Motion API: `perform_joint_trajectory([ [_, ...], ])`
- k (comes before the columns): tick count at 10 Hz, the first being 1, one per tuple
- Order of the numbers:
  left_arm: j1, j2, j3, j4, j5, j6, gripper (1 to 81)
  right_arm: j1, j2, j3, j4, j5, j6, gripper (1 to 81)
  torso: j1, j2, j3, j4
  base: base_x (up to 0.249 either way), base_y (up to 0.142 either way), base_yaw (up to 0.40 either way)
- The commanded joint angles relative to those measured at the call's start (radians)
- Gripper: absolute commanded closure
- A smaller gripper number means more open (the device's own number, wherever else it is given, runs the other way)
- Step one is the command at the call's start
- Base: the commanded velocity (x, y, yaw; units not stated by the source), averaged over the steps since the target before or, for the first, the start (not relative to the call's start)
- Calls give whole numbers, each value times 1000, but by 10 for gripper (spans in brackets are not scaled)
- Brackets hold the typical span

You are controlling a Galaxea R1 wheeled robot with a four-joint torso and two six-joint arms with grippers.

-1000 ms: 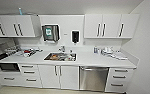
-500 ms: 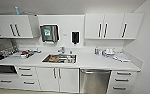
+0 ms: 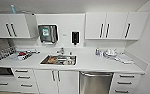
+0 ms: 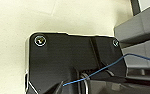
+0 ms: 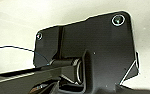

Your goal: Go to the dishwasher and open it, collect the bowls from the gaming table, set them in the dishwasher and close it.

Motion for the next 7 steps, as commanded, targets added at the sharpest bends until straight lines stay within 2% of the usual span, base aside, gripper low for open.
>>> perform_joint_trajectory([
  [1,-23,-19,12,12,59,2,10,22,-22,17,3,-70,-5,10,0,0,0,0,148,0,0],
  [7,-23,-17,12,12,62,2,10,24,-22,17,3,-70,-5,10,-2,-2,0,0,143,0,0],
])
